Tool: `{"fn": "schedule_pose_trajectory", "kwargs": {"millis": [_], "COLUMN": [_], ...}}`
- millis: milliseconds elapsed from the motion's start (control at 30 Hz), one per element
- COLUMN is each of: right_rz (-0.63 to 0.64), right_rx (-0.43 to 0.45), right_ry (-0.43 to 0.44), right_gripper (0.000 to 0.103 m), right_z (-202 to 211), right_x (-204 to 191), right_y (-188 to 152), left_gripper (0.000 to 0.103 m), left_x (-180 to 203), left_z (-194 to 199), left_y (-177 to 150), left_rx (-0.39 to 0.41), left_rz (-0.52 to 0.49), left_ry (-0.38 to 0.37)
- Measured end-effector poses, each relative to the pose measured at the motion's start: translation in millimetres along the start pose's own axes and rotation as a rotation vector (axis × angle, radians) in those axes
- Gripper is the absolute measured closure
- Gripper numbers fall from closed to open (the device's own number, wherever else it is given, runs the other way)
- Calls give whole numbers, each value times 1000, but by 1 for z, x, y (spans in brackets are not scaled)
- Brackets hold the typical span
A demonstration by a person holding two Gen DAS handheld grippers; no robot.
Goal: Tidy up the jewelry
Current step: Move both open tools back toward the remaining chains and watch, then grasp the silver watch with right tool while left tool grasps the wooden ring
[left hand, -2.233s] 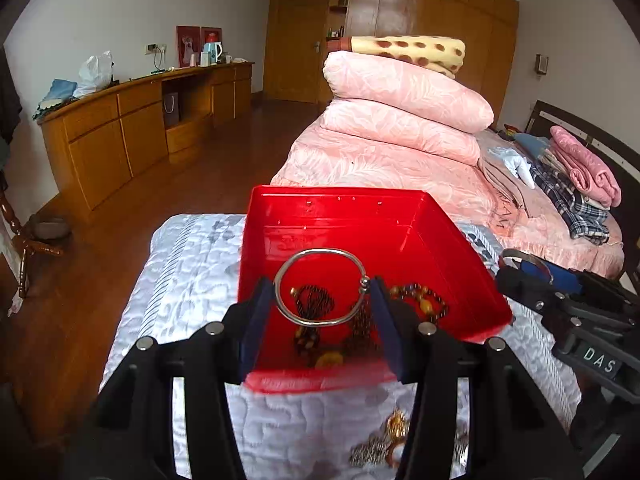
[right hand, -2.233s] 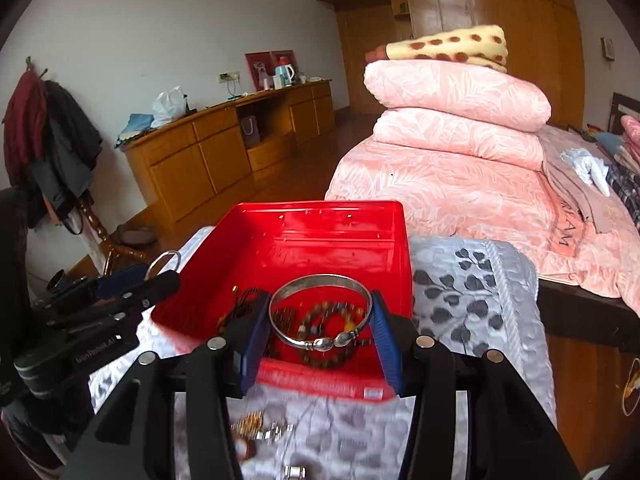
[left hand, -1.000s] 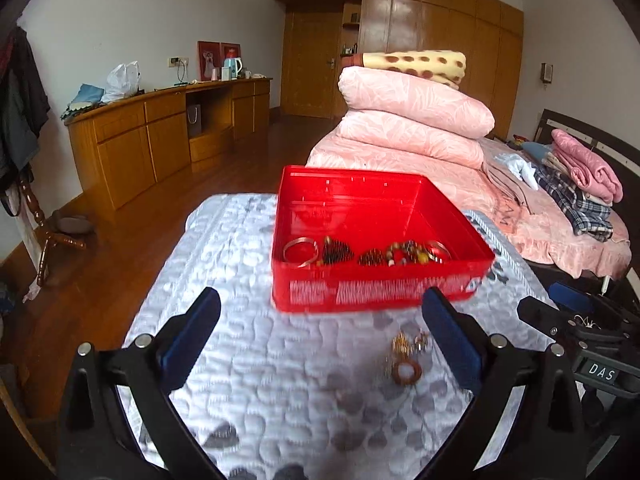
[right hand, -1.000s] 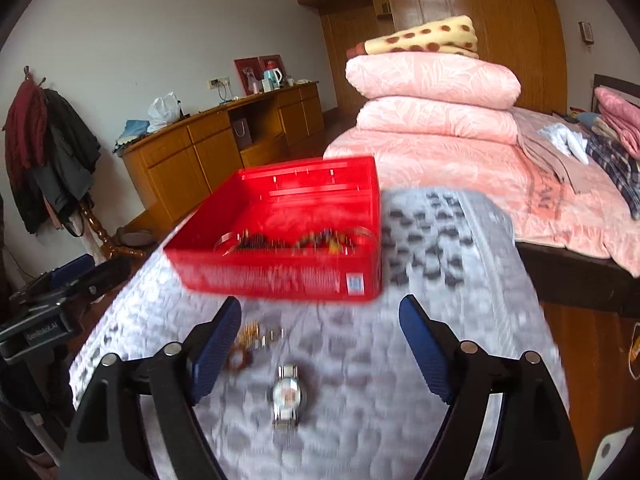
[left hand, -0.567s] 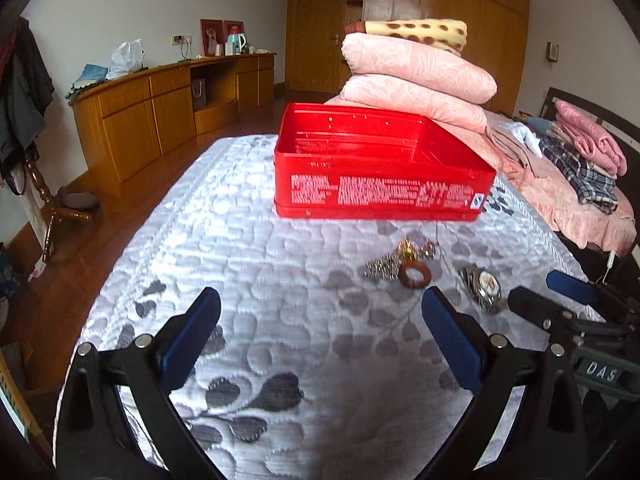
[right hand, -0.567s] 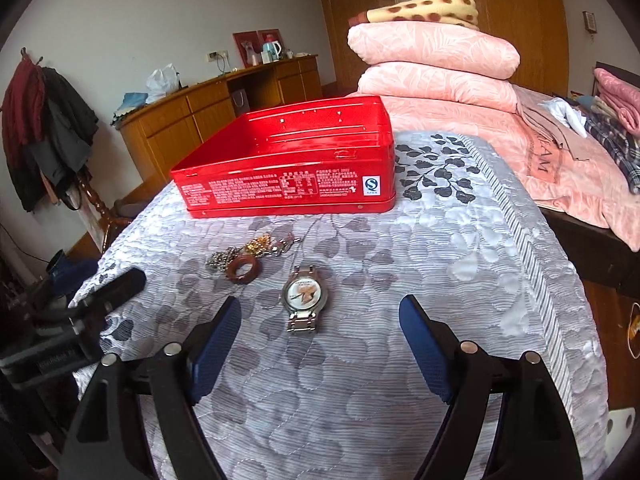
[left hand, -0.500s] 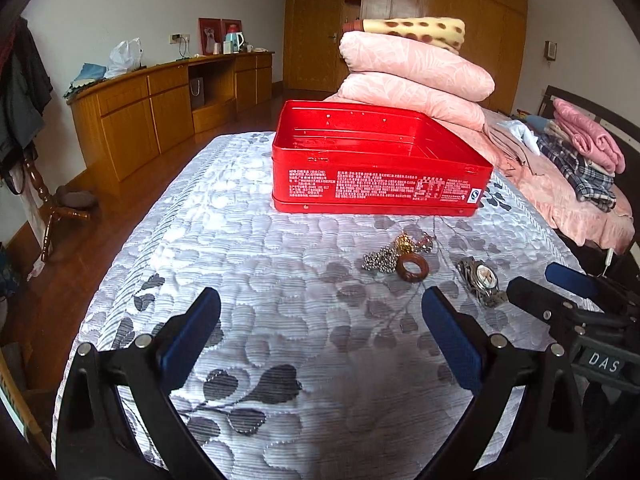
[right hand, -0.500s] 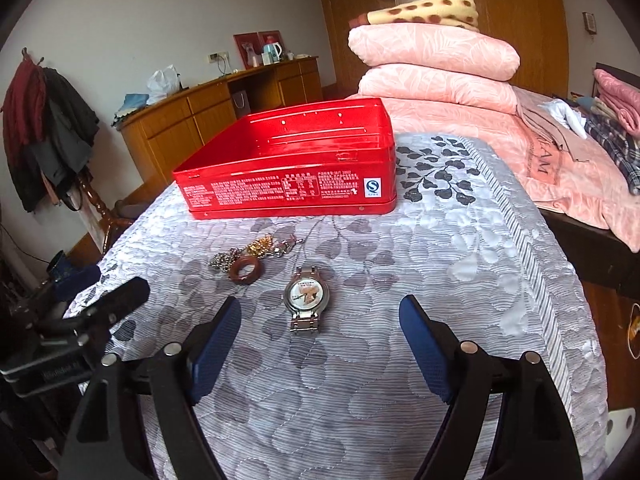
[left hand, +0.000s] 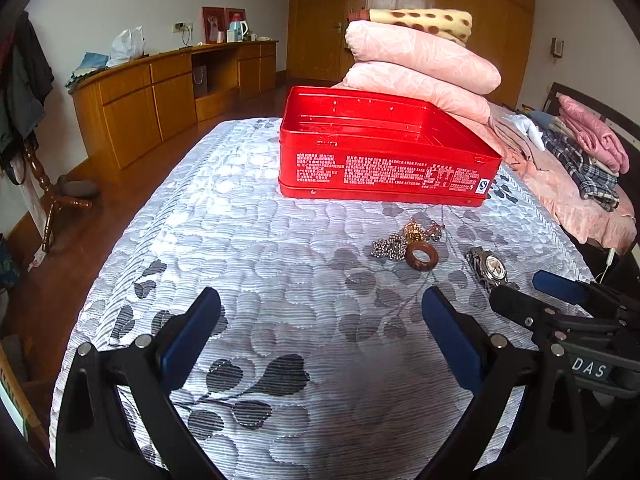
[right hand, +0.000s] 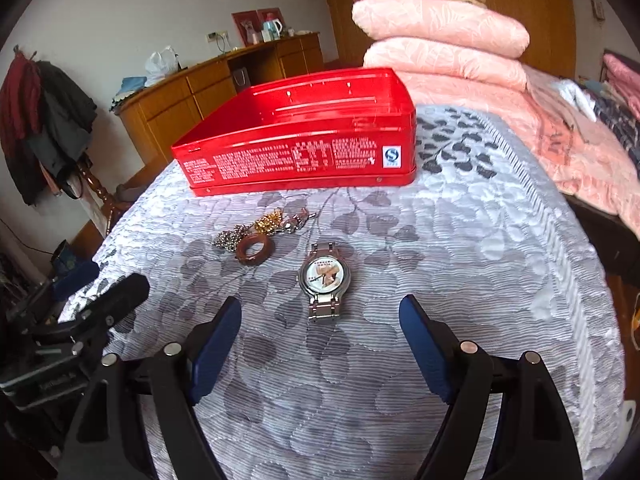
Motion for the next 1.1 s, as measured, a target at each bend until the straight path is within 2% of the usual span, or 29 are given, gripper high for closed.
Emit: {"fn": "schedule_pose_trajectory", "kwargs": {"millis": [233,400,633,700,767,1100], "right_rz": [-12,-12,-12,-2,5,-39], "right_rx": [-10,-37,-45,-42,-47,-39], "right_ry": [-50,-60,-103,-104,-96,-80], "right_gripper": [25,38,49,63,71,71], "right_z": [-10,-20,-27,-27,-27,-18], "right_x": [5,4,7,5,4,19], "right_y": [8,9,14,13,13,14], "left_gripper": [6,6,6,6,6,6], "left_x": [1,4,5,6,7,29], "left_z": [-7,-11,-15,-17,-17,-24], "left_y": [-1,-2,-1,-1,0,7], "left_rx": [-29,-47,-60,-66,-68,-70], "left_rz": [2,-2,7,9,9,-7], "left_ry": [0,-3,-5,-6,-4,-46]}}
Point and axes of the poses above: each gripper's, at about its wrist camera, not at the fingertips, and z roughly against the way its jaws point, x to its right, y to its top, the point moved 7 cm from there along -z, roughly the way its jaws point, and after that the axes turned 1 degree about -x, right-handed, at the moved point
